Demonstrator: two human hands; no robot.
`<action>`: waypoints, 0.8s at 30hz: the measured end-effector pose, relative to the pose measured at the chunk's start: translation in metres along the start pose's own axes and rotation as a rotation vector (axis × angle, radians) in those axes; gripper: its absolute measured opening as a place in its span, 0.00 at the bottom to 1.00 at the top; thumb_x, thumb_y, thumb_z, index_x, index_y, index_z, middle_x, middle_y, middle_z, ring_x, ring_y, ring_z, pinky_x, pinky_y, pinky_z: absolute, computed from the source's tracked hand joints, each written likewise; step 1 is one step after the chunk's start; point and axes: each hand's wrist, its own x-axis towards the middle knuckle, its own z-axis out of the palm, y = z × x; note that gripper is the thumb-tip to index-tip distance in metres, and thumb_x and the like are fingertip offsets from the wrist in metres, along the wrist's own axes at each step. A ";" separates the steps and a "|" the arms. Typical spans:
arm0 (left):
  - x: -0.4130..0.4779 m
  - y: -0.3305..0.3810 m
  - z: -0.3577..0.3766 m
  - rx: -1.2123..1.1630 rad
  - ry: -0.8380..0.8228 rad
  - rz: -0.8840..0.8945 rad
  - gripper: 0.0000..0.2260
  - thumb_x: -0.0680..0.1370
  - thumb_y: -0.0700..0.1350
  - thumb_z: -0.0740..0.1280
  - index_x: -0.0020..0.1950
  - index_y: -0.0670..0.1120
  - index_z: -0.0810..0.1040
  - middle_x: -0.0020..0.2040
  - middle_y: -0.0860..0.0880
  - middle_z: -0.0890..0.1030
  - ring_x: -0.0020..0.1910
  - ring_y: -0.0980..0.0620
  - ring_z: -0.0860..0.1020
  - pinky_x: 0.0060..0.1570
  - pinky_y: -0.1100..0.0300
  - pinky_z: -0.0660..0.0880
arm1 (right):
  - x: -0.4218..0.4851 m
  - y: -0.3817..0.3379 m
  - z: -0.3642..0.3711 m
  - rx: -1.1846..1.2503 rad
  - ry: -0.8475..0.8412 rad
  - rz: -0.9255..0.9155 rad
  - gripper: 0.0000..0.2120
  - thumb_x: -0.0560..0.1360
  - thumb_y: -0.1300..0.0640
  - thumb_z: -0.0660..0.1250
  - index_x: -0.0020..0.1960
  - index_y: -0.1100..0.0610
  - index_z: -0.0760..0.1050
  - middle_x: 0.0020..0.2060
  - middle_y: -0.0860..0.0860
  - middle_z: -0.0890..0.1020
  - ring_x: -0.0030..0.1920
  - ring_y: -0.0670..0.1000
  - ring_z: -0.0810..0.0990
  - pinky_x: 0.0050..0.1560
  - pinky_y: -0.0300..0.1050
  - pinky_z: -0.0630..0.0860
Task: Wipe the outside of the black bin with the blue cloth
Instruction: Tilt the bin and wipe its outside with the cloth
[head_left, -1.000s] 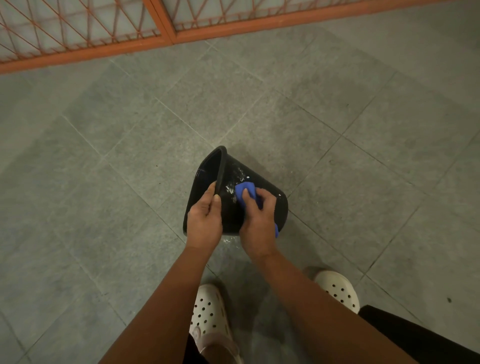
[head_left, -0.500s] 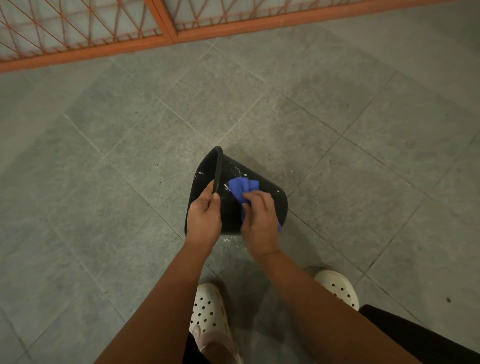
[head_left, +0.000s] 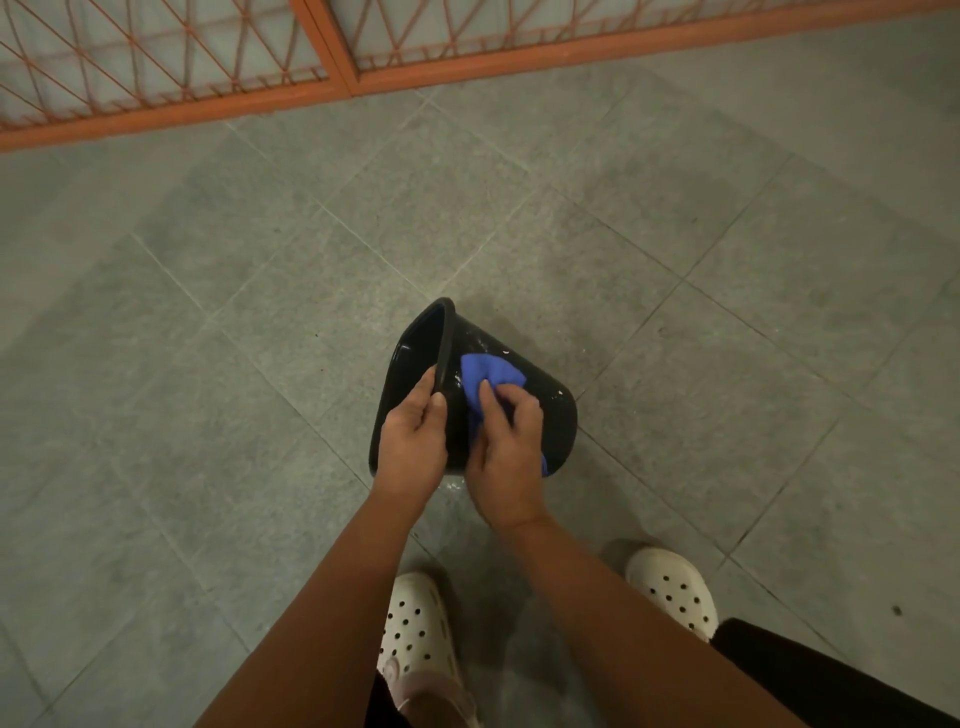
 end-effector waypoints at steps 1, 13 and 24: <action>0.000 0.000 -0.001 0.000 -0.024 -0.003 0.15 0.82 0.43 0.57 0.60 0.60 0.76 0.52 0.54 0.81 0.55 0.54 0.79 0.60 0.48 0.75 | 0.004 -0.002 0.000 0.041 0.003 0.014 0.21 0.73 0.67 0.64 0.66 0.63 0.70 0.61 0.61 0.71 0.60 0.51 0.71 0.64 0.37 0.65; 0.003 -0.005 -0.003 -0.044 0.020 -0.042 0.16 0.82 0.41 0.58 0.69 0.48 0.73 0.60 0.46 0.80 0.58 0.51 0.78 0.62 0.52 0.74 | 0.009 0.017 -0.007 0.114 0.002 -0.017 0.13 0.73 0.63 0.68 0.57 0.62 0.76 0.61 0.57 0.75 0.62 0.51 0.72 0.67 0.37 0.63; -0.002 -0.005 0.005 -0.138 0.047 -0.063 0.15 0.81 0.40 0.59 0.65 0.49 0.77 0.55 0.49 0.83 0.55 0.53 0.80 0.59 0.52 0.76 | 0.028 0.012 -0.005 -0.163 -0.018 0.071 0.18 0.75 0.59 0.65 0.64 0.59 0.73 0.55 0.60 0.75 0.54 0.56 0.73 0.56 0.52 0.71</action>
